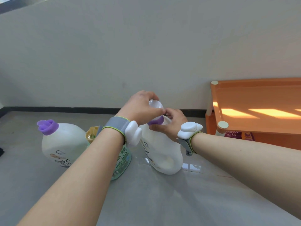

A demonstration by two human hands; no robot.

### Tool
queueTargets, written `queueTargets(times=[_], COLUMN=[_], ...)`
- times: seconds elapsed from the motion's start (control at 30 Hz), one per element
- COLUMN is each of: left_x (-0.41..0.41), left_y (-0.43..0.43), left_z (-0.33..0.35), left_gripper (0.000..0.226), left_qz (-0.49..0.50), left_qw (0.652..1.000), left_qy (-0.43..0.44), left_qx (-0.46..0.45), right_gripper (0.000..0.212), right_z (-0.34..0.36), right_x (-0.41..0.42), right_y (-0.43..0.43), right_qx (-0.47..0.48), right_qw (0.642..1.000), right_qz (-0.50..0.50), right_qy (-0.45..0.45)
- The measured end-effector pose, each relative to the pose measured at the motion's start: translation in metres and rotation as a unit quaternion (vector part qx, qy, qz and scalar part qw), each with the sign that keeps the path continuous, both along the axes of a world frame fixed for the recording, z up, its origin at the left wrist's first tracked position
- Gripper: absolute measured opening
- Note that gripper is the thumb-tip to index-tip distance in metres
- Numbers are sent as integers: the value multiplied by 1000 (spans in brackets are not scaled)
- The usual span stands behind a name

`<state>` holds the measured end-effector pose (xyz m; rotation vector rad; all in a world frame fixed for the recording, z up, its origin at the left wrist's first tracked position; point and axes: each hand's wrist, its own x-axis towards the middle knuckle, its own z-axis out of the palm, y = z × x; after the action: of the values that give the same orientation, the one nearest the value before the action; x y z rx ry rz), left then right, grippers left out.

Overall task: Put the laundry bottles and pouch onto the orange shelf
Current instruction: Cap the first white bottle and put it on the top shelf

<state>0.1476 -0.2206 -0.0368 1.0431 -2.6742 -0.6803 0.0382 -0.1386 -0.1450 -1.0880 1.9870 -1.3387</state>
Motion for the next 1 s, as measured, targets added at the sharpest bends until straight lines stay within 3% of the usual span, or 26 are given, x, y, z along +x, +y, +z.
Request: queueTargets(times=[0.1, 0.2, 0.27, 0.33, 0.4, 0.47, 0.53, 0.67, 0.8, 0.9, 1.0], left_x=[0, -2, -1, 0, 0, -2, -2, 3, 2, 4, 6], left_y=[1, 2, -2, -5, -5, -2, -3, -8, -3, -9, -5], left_z=[1, -1, 1, 5, 5, 3, 3, 6, 4, 12, 9], left_gripper=[60, 64, 53, 45, 52, 64, 61, 55, 61, 52, 62], left_qz=[-49, 2, -10, -57, -59, -9, 3, -42, 4, -51, -38], left_qw=[992, 1000, 998, 997, 998, 998, 993, 998, 991, 991, 994], left_qy=[32, 10, -32, -38, -29, -39, -68, -48, -83, -104, -91], left_qx=[113, 12, -54, -24, -3, -46, -92, -18, -103, -68, -40], right_gripper=[64, 62, 53, 50, 57, 60, 52, 53, 49, 52, 48], right_z=[1, 1, -1, -1, 0, 1, 1, 2, 5, 6, 6], right_x=[-1, 1, 1, 0, -1, -1, -1, 0, 0, 0, 1], right_y=[0, -1, -1, -1, -1, -1, 0, 1, 2, 3, 5], right_qx=[1, -6, -7, -2, 1, 6, 4, 5, 9, 11, 6], right_qw=[1000, 1000, 1000, 1000, 1000, 1000, 1000, 1000, 1000, 1000, 1000], right_qz=[3, -1, 1, 4, 8, 14, 10, 7, 13, 16, 16], right_qy=[3, -7, -5, -4, -6, -4, -3, -4, 2, 0, 3])
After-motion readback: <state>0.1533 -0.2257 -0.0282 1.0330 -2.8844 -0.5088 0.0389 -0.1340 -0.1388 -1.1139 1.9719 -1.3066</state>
